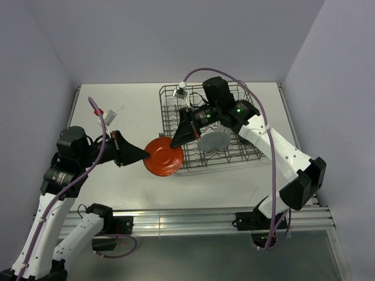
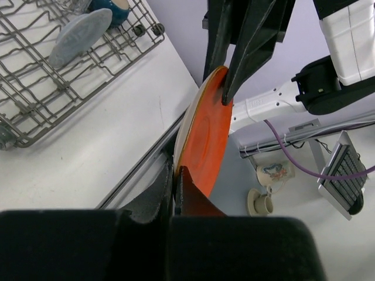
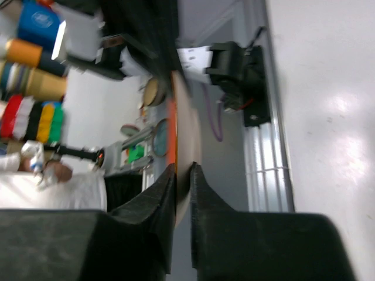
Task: Load the mixed dishes into the dish rack
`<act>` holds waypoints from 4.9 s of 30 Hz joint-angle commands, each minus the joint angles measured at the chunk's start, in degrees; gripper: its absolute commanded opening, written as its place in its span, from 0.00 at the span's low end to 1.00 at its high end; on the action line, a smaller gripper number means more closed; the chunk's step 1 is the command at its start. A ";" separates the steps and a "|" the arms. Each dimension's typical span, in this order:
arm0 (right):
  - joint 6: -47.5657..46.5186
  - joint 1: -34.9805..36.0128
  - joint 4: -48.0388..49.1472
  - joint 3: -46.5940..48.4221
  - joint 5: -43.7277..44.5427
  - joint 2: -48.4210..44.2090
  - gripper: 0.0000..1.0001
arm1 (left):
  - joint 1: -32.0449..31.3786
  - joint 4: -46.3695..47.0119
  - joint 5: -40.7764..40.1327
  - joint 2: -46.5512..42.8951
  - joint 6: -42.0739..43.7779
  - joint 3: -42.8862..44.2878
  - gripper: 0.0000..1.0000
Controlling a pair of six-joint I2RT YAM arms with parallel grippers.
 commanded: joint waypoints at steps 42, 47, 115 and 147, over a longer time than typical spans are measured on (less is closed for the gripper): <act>-68.88 -3.25 -21.90 -10.29 59.15 -20.08 0.00 | -0.12 -15.49 -25.73 -1.38 0.06 2.11 0.82; -71.70 -6.68 -16.89 -18.03 61.78 -22.19 0.00 | -0.12 -15.40 -25.38 -2.08 0.24 0.71 0.82; -79.09 -8.44 -2.38 -29.03 59.69 -8.22 0.00 | -0.12 -14.18 -24.76 -3.58 -1.95 -3.07 0.81; -66.82 -3.35 0.34 -24.81 59.42 -15.51 1.00 | -0.12 -10.39 -22.12 -3.05 -4.68 -5.53 0.81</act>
